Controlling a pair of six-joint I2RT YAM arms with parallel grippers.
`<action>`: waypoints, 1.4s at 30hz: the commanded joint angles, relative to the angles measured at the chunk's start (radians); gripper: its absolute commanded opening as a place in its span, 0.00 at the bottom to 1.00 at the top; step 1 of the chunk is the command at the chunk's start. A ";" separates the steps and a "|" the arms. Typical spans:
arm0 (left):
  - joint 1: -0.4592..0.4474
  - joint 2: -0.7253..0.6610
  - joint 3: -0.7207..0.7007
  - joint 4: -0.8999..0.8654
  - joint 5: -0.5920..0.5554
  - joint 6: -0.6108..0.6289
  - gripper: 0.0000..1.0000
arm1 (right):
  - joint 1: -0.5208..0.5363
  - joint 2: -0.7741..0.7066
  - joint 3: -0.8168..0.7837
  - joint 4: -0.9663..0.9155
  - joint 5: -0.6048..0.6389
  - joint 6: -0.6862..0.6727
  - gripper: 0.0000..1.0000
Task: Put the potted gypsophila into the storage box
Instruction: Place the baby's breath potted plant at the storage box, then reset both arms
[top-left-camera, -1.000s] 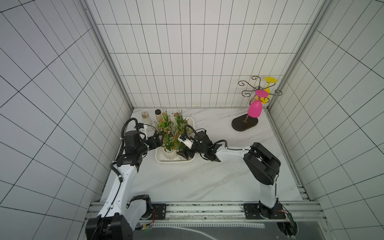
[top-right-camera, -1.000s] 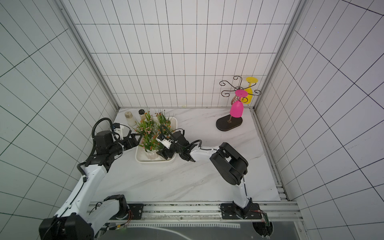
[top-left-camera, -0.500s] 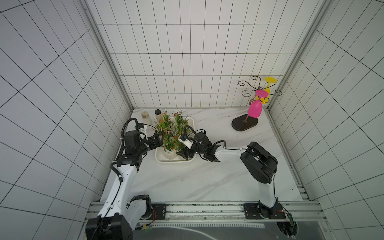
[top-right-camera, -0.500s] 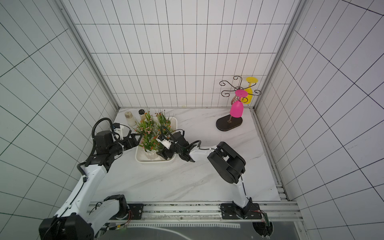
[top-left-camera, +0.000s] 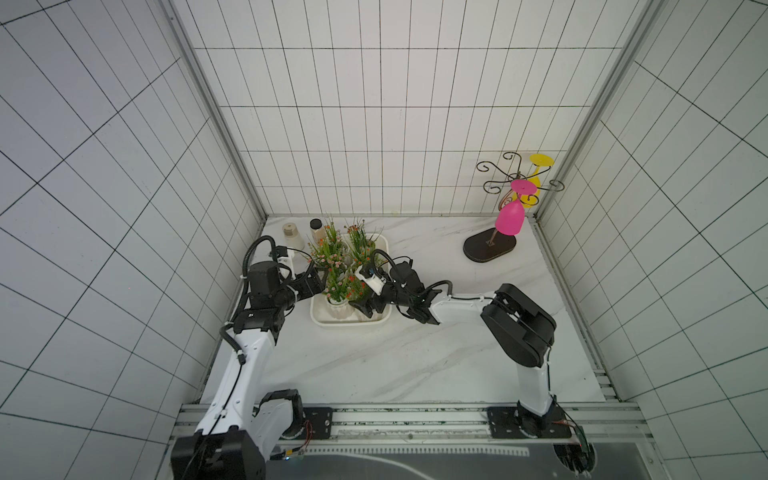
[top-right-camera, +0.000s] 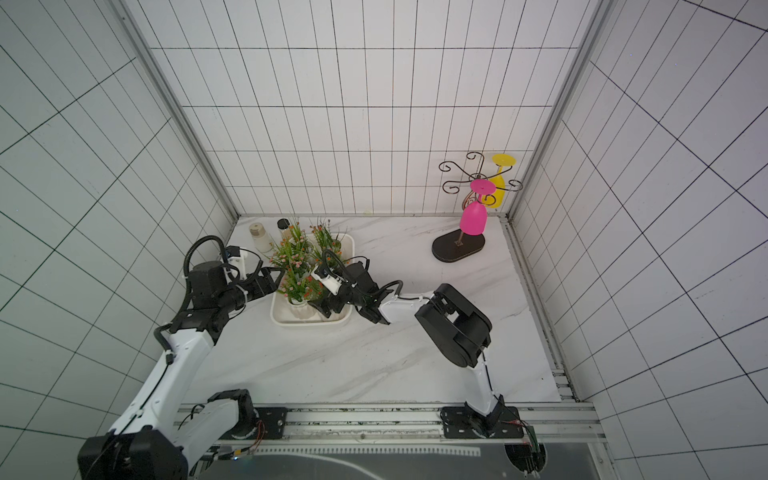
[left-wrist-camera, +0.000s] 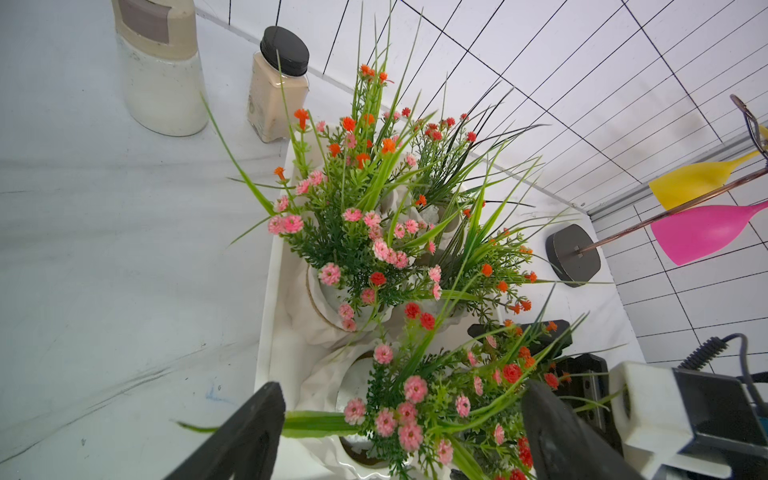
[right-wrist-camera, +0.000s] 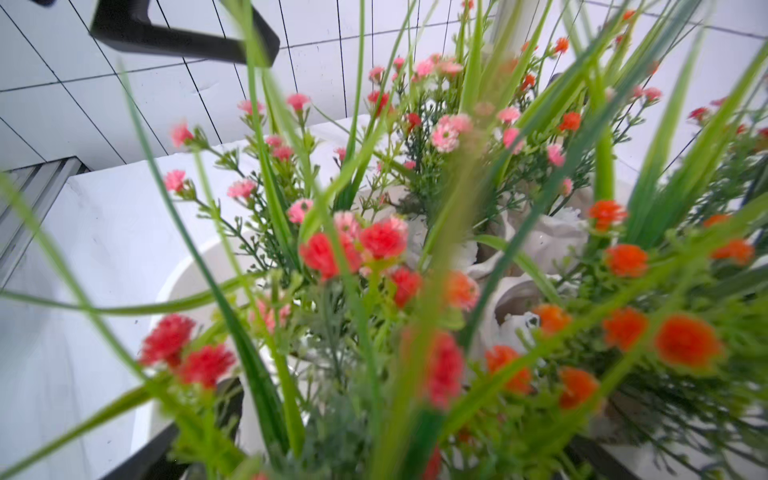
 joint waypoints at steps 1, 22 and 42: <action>0.005 -0.006 -0.002 0.015 0.001 -0.002 0.89 | -0.005 -0.111 -0.087 0.070 0.020 0.003 0.99; 0.015 -0.021 0.001 0.029 -0.004 0.021 0.95 | -0.113 -0.687 -0.493 -0.057 0.112 0.147 0.96; 0.019 -0.011 -0.071 0.163 -0.295 -0.017 0.97 | -0.734 -0.805 -0.428 -0.424 -0.097 0.280 0.99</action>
